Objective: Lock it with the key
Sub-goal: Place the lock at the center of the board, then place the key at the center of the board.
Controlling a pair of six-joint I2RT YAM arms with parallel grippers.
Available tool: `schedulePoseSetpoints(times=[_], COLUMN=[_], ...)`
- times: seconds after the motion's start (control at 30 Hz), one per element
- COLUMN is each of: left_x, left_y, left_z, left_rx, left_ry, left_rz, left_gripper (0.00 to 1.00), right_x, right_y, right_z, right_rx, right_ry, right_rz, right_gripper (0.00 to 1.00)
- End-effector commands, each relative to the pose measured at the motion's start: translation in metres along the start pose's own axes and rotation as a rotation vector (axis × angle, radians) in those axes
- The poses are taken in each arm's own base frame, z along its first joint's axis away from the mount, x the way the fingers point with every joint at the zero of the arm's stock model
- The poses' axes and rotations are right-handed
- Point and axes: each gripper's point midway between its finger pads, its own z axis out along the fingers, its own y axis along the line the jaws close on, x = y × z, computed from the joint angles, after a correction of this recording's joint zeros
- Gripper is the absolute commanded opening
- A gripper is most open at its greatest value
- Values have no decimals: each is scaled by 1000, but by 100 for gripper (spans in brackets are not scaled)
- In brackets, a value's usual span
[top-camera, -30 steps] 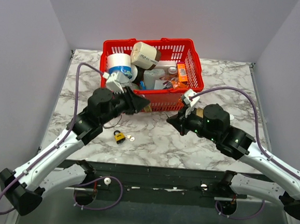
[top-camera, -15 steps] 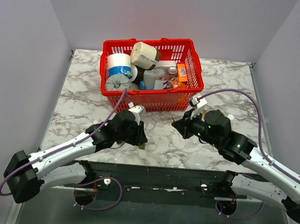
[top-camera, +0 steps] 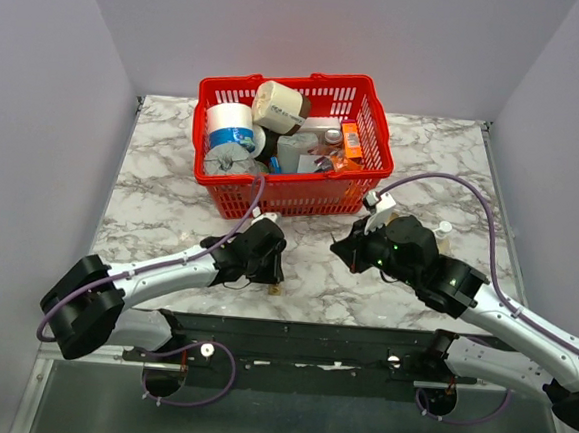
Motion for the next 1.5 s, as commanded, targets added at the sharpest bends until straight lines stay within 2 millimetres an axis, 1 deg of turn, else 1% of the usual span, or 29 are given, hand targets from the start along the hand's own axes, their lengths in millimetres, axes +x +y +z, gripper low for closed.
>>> schedulePoseSetpoints(times=[0.0, 0.17, 0.23, 0.43, 0.47, 0.6, 0.67, 0.73, 0.77, 0.8, 0.87, 0.93, 0.97, 1.03, 1.07, 1.13, 1.17, 1.2, 1.27, 1.3, 1.37, 1.4, 1.47], left_x=[-17, -24, -25, -30, -31, -29, -28, -28, -29, -30, -31, -31, -32, -35, -34, -40, -43, -53, -58, -60, -60, -61, -64], left_y=[0, 12, 15, 16, 14, 17, 18, 19, 19, 19, 18, 17, 15, 12, 9, -5, -12, -23, -30, -36, -39, -41, -43], left_z=[10, 19, 24, 33, 35, 42, 44, 45, 45, 44, 42, 38, 37, 32, 30, 19, 13, -2, -18, -33, -48, -62, -75], left_rx=[-31, -73, -85, -95, -90, -105, -109, -116, -116, -117, -119, -112, -107, -89, -72, -9, 27, 81, 120, 156, 184, 205, 229], left_ry=[-77, -104, -106, -111, -110, -92, -88, -82, -82, -83, -80, -78, -79, -89, -83, -105, -112, -155, -188, -207, -223, -239, -274], left_rz=[-64, -40, -45, -50, -52, -50, -55, -58, -60, -62, -64, -81, -81, -93, -93, -84, -76, -70, -47, -29, 27, 46, 95], left_gripper=[0, 0, 0, 1, 5, 17, 24, 27, 35, 40, 50, 56, 66, 75, 82, 91, 99, 99, 99, 99, 99, 99, 99], right_x=[5, 10, 16, 22, 23, 21, 21, 21, 21, 22, 21, 23, 23, 26, 27, 31, 35, 38, 44, 46, 54, 62, 76], right_y=[-6, -7, -8, -4, -4, -4, -3, -4, -3, -4, -4, -5, -5, -6, -5, -5, -5, -4, -3, -3, -2, -3, 5], right_z=[4, 4, 5, 8, 9, 11, 12, 12, 12, 12, 11, 11, 12, 12, 11, 12, 13, 14, 16, 18, 23, 28, 32], right_rx=[29, 26, 26, 3, 3, 3, -2, 2, 0, 0, 4, 5, 6, 8, 3, 2, -2, -4, -9, -9, -13, -12, -50], right_ry=[6, 14, 25, 39, 44, 36, 38, 38, 39, 39, 36, 38, 40, 45, 48, 60, 73, 84, 104, 115, 137, 153, 202], right_rz=[38, 43, 48, 62, 61, 60, 58, 60, 60, 59, 57, 58, 60, 69, 75, 96, 102, 104, 126, 133, 166, 181, 233], right_gripper=[1, 1, 1, 1, 1, 1, 1, 1, 1, 1, 1, 1, 1, 1, 1, 1, 1, 1, 1, 1, 1, 1, 1])
